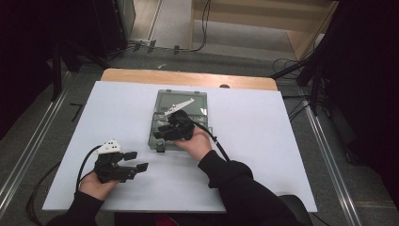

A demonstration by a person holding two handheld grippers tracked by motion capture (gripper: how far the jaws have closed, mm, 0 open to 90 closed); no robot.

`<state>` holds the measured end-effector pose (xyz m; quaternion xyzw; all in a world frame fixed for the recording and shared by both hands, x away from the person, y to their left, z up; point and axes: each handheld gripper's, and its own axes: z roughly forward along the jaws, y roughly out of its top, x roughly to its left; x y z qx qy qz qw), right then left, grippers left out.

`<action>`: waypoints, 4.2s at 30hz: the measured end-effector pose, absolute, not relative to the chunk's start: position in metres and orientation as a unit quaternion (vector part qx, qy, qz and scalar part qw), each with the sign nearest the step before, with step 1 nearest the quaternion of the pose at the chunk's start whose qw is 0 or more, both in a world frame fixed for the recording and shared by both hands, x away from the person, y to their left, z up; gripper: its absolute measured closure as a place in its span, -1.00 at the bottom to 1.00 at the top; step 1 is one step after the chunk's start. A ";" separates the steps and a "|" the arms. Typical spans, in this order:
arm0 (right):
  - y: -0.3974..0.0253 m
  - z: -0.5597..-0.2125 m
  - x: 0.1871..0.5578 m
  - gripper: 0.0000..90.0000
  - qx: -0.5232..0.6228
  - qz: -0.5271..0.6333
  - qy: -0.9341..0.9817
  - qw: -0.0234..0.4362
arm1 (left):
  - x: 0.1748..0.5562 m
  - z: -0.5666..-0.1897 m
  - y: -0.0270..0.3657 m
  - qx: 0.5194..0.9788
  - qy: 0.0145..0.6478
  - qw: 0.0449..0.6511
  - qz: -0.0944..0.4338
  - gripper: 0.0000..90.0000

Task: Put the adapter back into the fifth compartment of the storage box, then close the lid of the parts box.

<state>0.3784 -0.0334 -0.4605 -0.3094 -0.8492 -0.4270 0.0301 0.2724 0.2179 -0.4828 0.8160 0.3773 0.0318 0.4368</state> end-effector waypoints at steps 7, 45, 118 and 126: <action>-0.042 -0.451 0.374 0.00 -0.295 -0.433 -0.851 0.025 | 0.275 -0.480 0.217 0.814 0.375 0.442 0.031 -0.34; -0.108 -0.453 0.372 -0.09 -0.357 -0.438 -0.825 -0.004 | 0.319 -0.475 0.191 0.807 0.387 0.442 0.050 -0.34; -0.159 -0.460 0.407 -0.22 -0.428 -0.429 -0.793 -0.066 | 0.431 -0.455 0.150 0.808 0.427 0.396 0.088 -0.35; -0.157 -0.466 0.415 -0.22 -0.440 -0.422 -0.789 -0.073 | 0.445 -0.455 0.146 0.805 0.434 0.395 0.093 -0.35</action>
